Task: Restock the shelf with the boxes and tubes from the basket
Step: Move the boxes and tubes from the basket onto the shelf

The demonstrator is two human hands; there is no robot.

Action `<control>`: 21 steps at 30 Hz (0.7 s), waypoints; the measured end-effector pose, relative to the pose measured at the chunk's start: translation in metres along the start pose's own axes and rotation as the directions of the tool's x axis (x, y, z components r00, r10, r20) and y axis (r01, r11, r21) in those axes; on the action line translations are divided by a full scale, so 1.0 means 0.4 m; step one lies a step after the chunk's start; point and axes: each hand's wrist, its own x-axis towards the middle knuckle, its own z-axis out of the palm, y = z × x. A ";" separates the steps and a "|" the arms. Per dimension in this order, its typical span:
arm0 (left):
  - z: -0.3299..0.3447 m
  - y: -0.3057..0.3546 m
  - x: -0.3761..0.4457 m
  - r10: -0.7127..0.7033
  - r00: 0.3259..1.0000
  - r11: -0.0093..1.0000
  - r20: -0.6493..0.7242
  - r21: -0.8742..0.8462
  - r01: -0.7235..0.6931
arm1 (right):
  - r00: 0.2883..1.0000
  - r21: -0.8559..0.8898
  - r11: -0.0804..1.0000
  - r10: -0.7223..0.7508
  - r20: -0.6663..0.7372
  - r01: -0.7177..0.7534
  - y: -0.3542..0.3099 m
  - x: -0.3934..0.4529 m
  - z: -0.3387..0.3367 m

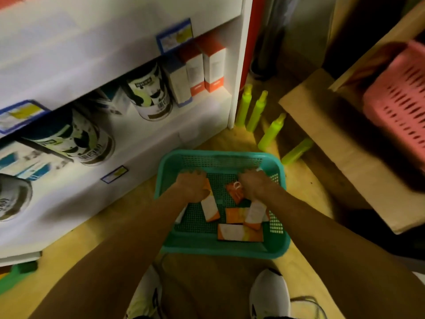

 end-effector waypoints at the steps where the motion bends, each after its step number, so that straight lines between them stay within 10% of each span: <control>1: 0.014 -0.003 0.018 -0.002 1.000 1.000 0.008 -0.014 0.003 | 1.000 -0.063 0.998 -0.007 0.004 0.007 -0.001 0.013 0.014; 8: 0.082 -0.019 0.072 0.032 0.999 0.999 0.039 -0.009 -0.031 | 0.999 -0.298 0.954 -0.038 -0.024 0.030 0.002 0.049 0.049; 21: 0.099 -0.025 0.070 0.010 1.000 0.990 0.010 -0.140 -0.008 | 0.989 -0.224 0.974 -0.075 -0.130 0.044 -0.011 0.032 0.061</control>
